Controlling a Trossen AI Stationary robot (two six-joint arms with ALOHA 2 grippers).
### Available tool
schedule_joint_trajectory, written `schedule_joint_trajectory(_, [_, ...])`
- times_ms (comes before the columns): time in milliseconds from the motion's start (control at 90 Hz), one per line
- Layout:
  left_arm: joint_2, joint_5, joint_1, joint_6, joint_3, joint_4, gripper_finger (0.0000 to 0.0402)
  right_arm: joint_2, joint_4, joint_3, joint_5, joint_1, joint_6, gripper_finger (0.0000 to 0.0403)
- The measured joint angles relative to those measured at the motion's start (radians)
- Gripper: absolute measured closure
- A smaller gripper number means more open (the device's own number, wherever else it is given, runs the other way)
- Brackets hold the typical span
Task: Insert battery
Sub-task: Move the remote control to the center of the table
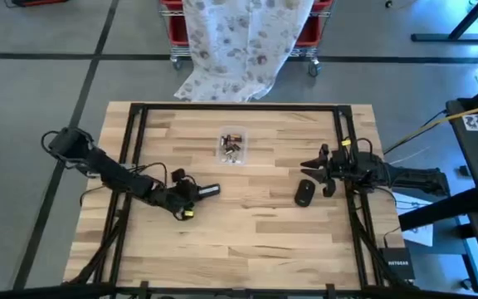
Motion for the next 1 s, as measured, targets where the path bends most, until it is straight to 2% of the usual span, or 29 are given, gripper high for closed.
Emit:
schedule_joint_trajectory(178, [0.003,0.017,0.017,0.140,0.065,0.167,0.0243,0.000,-0.002,0.000,0.000,0.000,0.000,0.0309])
schedule_joint_trajectory(256, [0.017,0.063,0.028,0.205,0.078,0.234,0.0244,0.000,-0.001,0.000,0.000,0.000,0.000,0.0309])
schedule_joint_trajectory(433, [0.149,0.163,0.080,0.257,0.150,0.358,0.0244,0.000,-0.001,0.000,0.000,0.000,0.000,0.0309])
schedule_joint_trajectory(511, [0.231,0.210,0.094,0.280,0.214,0.319,0.0244,0.000,0.000,0.000,0.000,0.000,0.000,0.0309])
schedule_joint_trajectory(633, [0.345,0.223,0.102,0.283,0.323,0.181,0.0244,0.000,-0.002,0.000,0.000,0.000,0.000,0.0309])
schedule_joint_trajectory(778, [0.458,0.222,0.109,0.260,0.411,0.050,0.0217,0.000,-0.002,0.000,0.000,0.000,0.000,0.0309])
schedule_joint_trajectory(1000, [0.498,0.263,0.113,0.164,0.431,0.025,0.0200,0.000,0.020,0.000,0.031,0.000,-0.009,0.0309])
